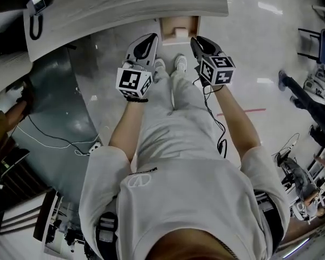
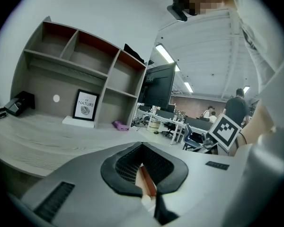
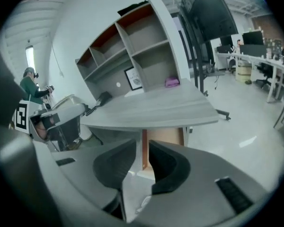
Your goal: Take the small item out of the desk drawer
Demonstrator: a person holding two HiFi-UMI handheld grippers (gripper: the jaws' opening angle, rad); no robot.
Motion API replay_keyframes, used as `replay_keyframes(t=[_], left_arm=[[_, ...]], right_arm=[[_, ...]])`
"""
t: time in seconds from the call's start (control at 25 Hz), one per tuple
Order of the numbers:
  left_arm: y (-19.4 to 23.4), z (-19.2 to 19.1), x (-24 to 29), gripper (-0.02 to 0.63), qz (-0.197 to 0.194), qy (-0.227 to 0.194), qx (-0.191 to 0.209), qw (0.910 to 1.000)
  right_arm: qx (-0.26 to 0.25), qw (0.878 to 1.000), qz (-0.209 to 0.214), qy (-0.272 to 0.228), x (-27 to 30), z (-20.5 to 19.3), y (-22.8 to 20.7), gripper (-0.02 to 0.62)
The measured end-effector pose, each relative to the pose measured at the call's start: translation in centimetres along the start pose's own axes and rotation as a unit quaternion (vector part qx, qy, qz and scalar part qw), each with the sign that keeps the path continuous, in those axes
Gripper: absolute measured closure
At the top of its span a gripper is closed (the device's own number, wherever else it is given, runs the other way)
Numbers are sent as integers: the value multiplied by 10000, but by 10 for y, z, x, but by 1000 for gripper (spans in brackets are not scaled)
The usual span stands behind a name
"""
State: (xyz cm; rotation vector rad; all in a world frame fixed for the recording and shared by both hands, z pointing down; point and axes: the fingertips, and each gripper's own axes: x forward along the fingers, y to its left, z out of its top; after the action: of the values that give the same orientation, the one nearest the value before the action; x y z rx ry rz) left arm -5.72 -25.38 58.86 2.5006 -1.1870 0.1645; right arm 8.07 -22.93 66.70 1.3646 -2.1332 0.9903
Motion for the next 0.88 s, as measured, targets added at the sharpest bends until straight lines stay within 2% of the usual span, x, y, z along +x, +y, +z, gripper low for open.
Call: replay_keyframes(t=[0.16,0.24,0.28,0.36,0.6,0.64,0.68,0.88], left_arm=[[0,-25,19,607,-28,79,-90,9999],[-3,-35,26,607,-85,125,-130,9998],[-4,-41,30,607,-119,147,-148,9997],[2,-56,38,607,-161,186,-186,9995],[31,-116,60,607,-62,379,-347,9987],[34,-124,63,607,-24,416,-394,9984],[37,-132,66,607,11,445,-436,9981],[44,-152,69,607,92,435,-581,9973]], right_arm=[[-19,9989,145,442,40,-34,-9,509],[109,9978,164,635,55,-51,-15,417],[197,9970,132,732,63,-60,-19,415],[321,9957,22,863,81,-75,-27,357],[473,9929,-302,1050,129,-112,-49,356],[560,9918,-320,1105,135,-118,-53,296],[652,9906,-342,1153,140,-123,-56,276],[720,9880,-515,1264,160,-139,-69,275]])
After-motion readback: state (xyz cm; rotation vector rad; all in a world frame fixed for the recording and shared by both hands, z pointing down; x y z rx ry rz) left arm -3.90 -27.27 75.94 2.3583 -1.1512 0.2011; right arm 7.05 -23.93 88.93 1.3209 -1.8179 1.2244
